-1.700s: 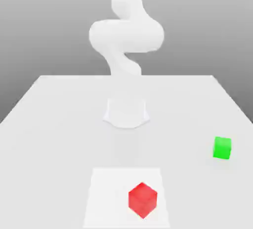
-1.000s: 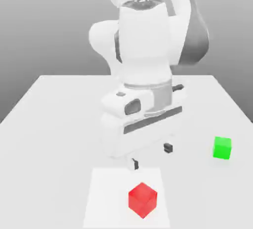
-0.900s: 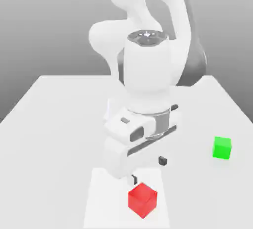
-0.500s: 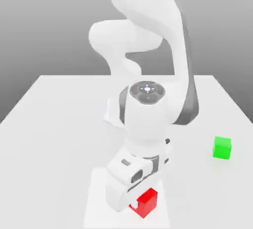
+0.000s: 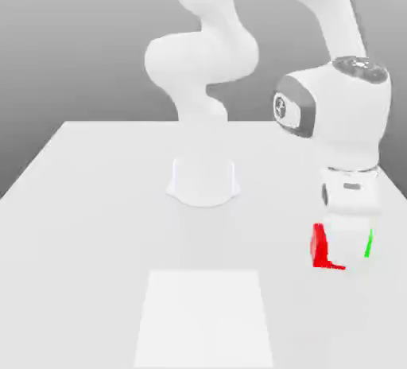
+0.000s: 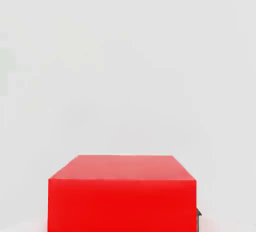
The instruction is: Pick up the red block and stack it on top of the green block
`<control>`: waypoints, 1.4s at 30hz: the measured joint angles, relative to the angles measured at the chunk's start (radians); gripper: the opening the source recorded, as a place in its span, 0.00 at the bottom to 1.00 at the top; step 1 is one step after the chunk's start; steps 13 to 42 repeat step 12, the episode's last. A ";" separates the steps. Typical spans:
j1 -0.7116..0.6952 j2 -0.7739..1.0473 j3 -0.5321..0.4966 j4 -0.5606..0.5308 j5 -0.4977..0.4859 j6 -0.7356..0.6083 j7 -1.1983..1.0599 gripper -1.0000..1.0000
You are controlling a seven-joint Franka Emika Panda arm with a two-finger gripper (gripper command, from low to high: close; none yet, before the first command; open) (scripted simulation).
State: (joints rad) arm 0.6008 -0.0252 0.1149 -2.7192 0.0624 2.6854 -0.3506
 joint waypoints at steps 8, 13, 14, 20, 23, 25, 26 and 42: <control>0.174 0.068 0.069 -0.065 -0.089 0.138 -0.182 0.00; 0.180 0.124 0.052 -0.063 -0.127 0.191 -0.157 1.00; 0.180 0.124 0.052 -0.063 -0.127 0.191 -0.157 1.00; 0.180 0.124 0.052 -0.063 -0.127 0.191 -0.157 1.00; 0.180 0.124 0.052 -0.063 -0.127 0.191 -0.157 1.00; 0.180 0.124 0.052 -0.063 -0.127 0.191 -0.157 1.00; 0.180 0.124 0.052 -0.063 -0.127 0.191 -0.157 1.00; 0.180 0.124 0.052 -0.063 -0.127 0.191 -0.157 1.00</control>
